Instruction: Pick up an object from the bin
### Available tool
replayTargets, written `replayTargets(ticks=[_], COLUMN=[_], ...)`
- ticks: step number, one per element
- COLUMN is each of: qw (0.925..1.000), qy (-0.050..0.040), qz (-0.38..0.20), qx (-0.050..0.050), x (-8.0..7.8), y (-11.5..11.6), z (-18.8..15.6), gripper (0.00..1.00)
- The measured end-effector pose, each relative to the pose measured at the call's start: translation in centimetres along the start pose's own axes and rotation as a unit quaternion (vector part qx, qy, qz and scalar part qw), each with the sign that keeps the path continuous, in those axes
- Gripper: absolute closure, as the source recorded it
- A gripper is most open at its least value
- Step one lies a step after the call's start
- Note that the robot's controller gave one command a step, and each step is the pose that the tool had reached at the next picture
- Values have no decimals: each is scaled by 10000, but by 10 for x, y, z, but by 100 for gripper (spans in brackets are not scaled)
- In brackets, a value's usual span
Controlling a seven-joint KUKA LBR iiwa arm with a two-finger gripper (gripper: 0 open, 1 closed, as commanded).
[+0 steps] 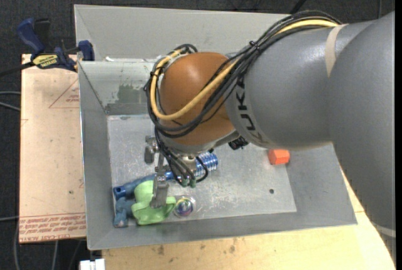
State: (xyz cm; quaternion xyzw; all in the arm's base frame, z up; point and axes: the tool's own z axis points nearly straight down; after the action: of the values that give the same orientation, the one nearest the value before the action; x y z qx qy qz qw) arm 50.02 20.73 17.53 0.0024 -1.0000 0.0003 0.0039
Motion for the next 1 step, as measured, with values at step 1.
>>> replayTargets(ticks=[1], qw=[9992], qy=[-67], qz=[388], qx=[-21], x=[-9], y=[-61], z=[105], gripper=[0])
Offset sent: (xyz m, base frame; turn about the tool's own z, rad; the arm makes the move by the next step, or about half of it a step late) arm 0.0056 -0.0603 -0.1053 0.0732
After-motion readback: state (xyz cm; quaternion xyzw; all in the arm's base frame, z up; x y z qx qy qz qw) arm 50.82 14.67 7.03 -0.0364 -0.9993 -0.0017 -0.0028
